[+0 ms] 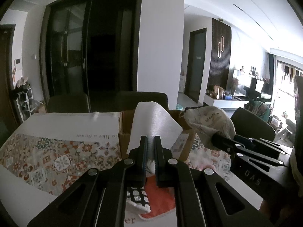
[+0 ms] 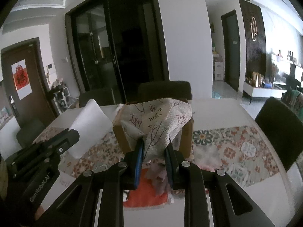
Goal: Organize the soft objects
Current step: 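Lift and carry the napkin and pouch with both tools over the box, then lower the napkin and pouch into the box and open both tools, then move both tools back toward the remaining items beside the orange mat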
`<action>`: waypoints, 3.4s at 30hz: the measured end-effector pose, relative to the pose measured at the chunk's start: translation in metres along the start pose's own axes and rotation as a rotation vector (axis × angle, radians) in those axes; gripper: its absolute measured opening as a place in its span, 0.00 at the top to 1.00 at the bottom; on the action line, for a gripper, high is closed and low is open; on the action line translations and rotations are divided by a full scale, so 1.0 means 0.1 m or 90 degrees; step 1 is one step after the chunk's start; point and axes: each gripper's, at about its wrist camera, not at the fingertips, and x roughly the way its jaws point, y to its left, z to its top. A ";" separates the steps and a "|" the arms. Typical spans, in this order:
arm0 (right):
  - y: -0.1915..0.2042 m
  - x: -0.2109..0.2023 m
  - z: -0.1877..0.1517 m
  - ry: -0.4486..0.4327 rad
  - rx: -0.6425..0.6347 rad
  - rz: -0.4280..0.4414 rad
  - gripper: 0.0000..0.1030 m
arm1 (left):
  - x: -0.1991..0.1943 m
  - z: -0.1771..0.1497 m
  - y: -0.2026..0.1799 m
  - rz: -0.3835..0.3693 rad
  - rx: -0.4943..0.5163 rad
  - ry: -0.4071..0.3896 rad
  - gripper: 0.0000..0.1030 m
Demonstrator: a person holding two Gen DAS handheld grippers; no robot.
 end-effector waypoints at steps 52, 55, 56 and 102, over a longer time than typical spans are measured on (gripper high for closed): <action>-0.41 2.21 0.53 0.159 0.005 0.029 0.74 | 2.31 0.33 0.07 -0.004 0.028 0.165 0.90; -0.43 2.23 0.49 0.160 0.003 0.025 0.67 | 2.31 0.31 0.06 0.001 0.032 0.170 0.77; -0.43 2.23 0.51 0.157 0.001 0.024 0.63 | 2.30 0.30 0.06 0.001 0.033 0.168 0.75; -0.06 0.70 -0.16 0.097 0.006 0.011 0.40 | 0.52 -0.40 0.20 0.072 -0.004 0.128 0.22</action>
